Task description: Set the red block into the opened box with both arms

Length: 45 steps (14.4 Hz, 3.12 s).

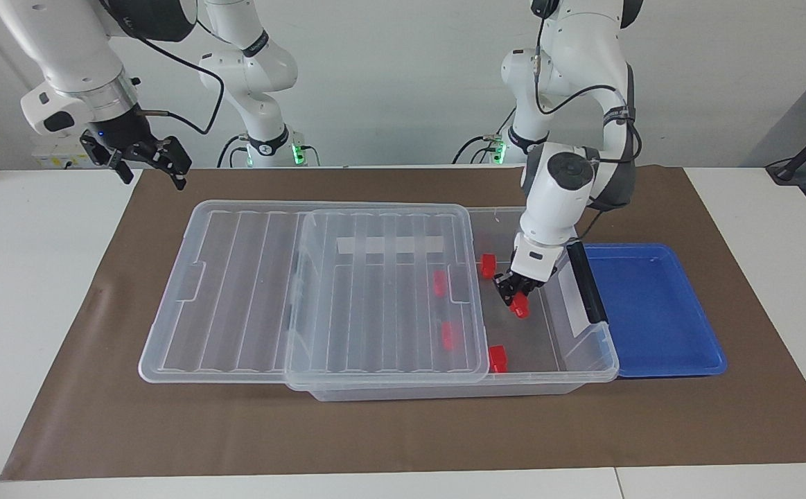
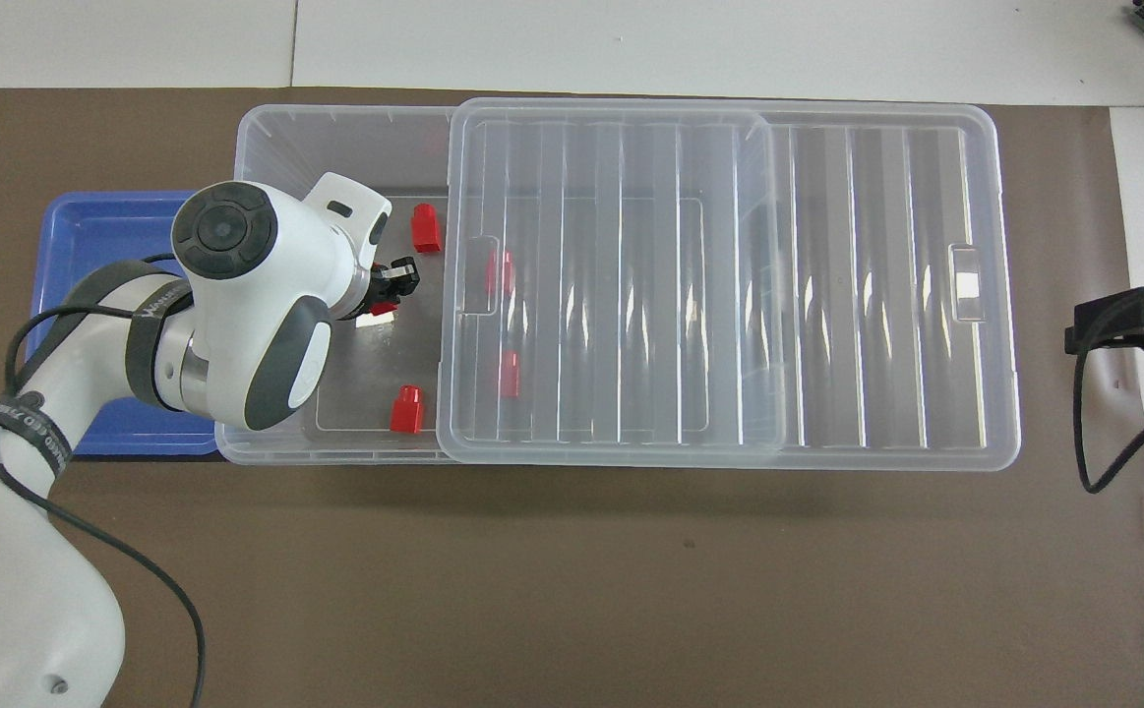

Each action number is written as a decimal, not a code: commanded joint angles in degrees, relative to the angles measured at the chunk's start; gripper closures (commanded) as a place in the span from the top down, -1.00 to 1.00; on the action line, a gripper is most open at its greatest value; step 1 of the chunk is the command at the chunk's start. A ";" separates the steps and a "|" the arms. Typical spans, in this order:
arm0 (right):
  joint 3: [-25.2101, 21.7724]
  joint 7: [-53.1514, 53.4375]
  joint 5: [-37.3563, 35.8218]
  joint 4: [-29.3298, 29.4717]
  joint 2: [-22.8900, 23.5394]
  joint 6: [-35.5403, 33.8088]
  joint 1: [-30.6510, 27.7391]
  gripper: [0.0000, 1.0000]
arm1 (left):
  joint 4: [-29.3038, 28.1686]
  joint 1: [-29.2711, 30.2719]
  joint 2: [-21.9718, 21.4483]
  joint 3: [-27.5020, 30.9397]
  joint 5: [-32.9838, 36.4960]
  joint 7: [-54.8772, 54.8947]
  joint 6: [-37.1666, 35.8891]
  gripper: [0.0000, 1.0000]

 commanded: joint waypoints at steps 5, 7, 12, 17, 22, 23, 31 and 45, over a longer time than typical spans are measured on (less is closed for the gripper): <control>0.08 -1.81 1.01 0.04 0.13 0.33 -0.92 1.00 | -6.41 0.21 2.22 1.19 3.66 -0.34 11.13 -1.00; 0.08 -1.81 1.01 0.04 0.13 0.33 -0.92 1.00 | -8.26 0.99 2.48 1.27 3.75 -0.34 14.39 -1.00; 0.17 -1.99 1.27 -0.48 -0.04 0.94 -0.92 1.00 | -8.97 1.00 2.66 1.36 3.75 -0.69 14.84 1.00; 0.17 -5.86 1.36 -1.28 -0.40 1.91 -0.83 1.00 | -6.87 0.03 1.96 1.36 3.75 -4.89 10.29 1.00; 0.17 -5.86 1.45 -1.72 -0.66 2.00 -0.57 1.00 | -5.01 0.12 -4.71 1.45 3.75 -5.09 -0.17 1.00; 0.17 -5.86 1.80 -1.72 -0.75 2.00 -0.57 1.00 | -4.75 0.21 -6.64 1.45 3.83 -4.91 -2.89 1.00; 0.17 -5.86 1.80 -1.80 -0.75 2.00 -0.74 1.00 | 11.75 1.34 -10.79 1.71 5.59 2.47 -29.96 1.00; -0.01 -15.33 1.45 -4.60 -0.66 9.44 -3.90 -1.00 | 13.00 11.98 -20.81 2.50 5.42 24.43 -38.60 1.00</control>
